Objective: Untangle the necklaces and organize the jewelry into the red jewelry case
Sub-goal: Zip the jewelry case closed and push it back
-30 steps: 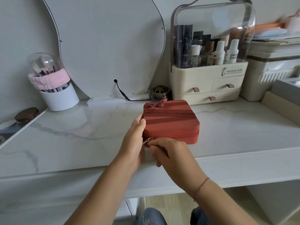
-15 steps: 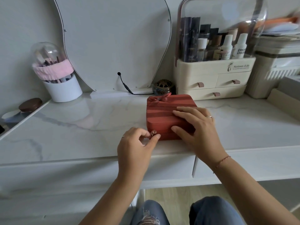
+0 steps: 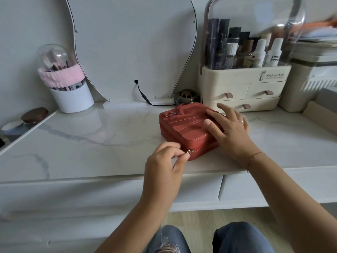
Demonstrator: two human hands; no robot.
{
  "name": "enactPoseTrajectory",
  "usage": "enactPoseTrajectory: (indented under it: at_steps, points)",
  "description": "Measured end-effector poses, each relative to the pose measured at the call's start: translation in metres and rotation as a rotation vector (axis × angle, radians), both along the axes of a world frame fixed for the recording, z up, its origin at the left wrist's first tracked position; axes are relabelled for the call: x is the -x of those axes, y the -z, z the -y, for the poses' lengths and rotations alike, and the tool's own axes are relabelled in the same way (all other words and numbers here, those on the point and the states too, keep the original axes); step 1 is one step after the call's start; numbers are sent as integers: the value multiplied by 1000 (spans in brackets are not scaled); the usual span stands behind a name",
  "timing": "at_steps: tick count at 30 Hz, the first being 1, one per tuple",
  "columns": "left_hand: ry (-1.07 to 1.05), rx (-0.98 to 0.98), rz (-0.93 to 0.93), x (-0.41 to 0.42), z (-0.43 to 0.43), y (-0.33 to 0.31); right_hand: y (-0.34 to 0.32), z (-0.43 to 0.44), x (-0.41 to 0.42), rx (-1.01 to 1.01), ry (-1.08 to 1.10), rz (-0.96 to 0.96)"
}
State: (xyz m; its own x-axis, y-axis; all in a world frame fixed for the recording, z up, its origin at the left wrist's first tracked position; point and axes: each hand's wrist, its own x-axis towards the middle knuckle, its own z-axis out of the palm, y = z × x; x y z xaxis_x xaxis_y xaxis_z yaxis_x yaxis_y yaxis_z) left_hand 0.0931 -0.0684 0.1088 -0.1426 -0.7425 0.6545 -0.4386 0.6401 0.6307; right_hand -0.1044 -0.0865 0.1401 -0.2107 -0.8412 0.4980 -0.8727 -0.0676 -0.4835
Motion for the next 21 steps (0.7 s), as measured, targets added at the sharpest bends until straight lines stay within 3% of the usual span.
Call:
enactPoseTrajectory:
  at_steps: [2, 4, 8, 13, 18, 21]
  points:
    - [12, -29, -14, 3, 3, -2, -5, 6, 4, -67, 67, -89]
    - [29, -49, -39, 3, 8, -3, -7, 6, -4, -3, 89, -163]
    - [90, -70, -22, -2, 12, -8, -3, -5, -40, 98, -112, -200]
    - [46, -64, 84, -17, 34, -13, -2, -7, -37, 102, -138, -242]
    - [-61, -171, 144, -36, 73, -26, -3, -8, -39, 114, -154, -210]
    - [-49, -372, 108, -48, 105, -32, -1, -7, -38, 127, -161, -197]
